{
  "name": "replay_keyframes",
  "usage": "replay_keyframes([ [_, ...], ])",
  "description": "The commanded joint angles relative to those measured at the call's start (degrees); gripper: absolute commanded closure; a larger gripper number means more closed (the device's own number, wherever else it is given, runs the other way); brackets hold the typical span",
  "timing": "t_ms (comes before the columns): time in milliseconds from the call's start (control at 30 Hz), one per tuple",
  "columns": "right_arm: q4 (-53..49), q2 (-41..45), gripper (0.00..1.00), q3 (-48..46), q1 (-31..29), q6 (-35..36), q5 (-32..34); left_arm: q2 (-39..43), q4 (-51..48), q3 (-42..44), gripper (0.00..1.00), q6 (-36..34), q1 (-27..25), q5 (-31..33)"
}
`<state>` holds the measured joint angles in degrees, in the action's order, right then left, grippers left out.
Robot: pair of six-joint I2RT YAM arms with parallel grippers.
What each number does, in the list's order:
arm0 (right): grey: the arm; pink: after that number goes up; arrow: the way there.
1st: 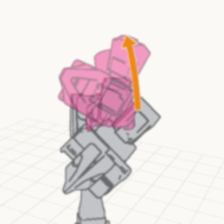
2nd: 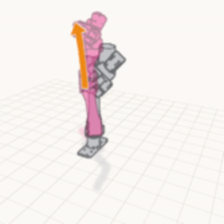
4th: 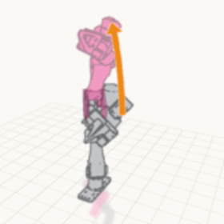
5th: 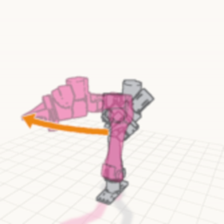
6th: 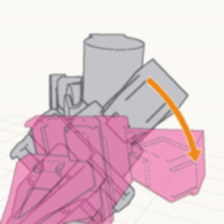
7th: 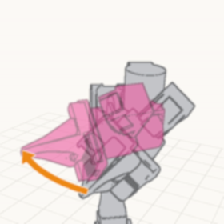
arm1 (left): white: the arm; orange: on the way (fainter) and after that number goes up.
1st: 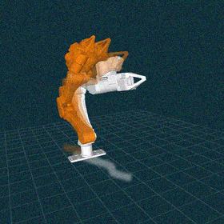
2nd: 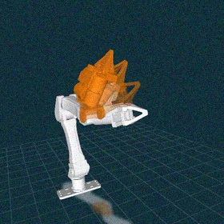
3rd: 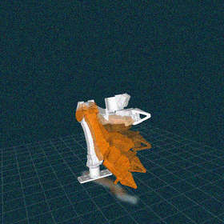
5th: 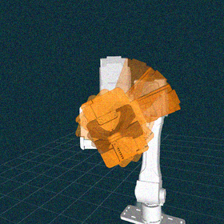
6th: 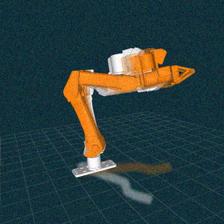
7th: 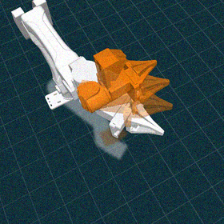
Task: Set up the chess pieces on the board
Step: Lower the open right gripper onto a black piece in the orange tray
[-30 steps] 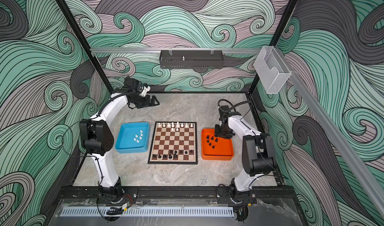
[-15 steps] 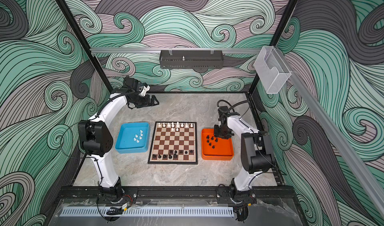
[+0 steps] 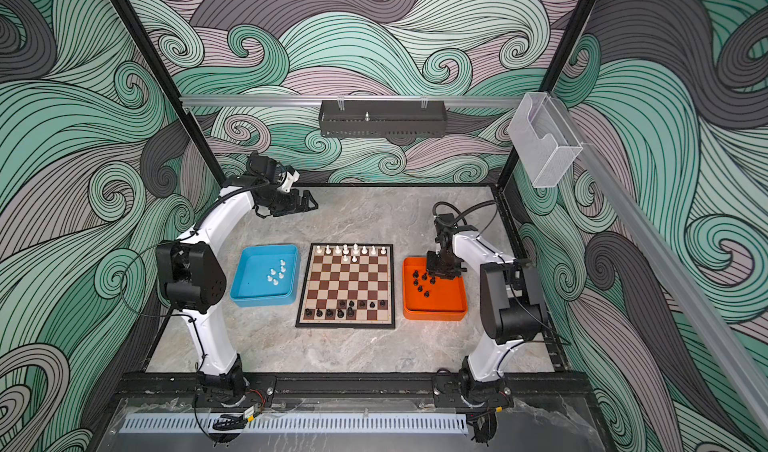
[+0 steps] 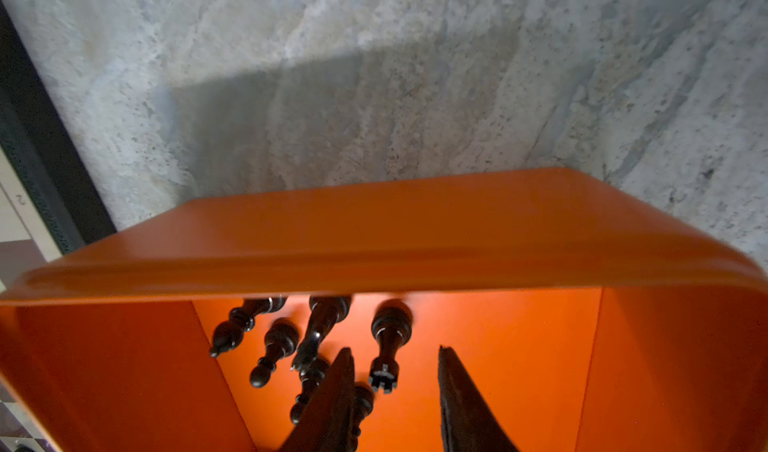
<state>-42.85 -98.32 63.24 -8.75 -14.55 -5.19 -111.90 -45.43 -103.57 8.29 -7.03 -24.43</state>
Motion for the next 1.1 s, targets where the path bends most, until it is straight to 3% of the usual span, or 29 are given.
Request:
replay_keyframes([
  [0,-0.89,-1.13,0.67,-0.33,-0.64,0.40,-0.61,0.76,-0.54,-1.46,0.02,0.98,-0.44,0.26],
  [600,-1.65,-2.41,0.70,-0.14,-0.96,0.52,-0.34,0.54,-0.63,-1.47,0.02,1.18,-0.44,0.17],
  [1067,-2.44,-1.94,0.80,0.30,-1.44,0.57,-0.14,0.37,-0.71,-1.39,0.02,0.93,-0.44,0.78],
])
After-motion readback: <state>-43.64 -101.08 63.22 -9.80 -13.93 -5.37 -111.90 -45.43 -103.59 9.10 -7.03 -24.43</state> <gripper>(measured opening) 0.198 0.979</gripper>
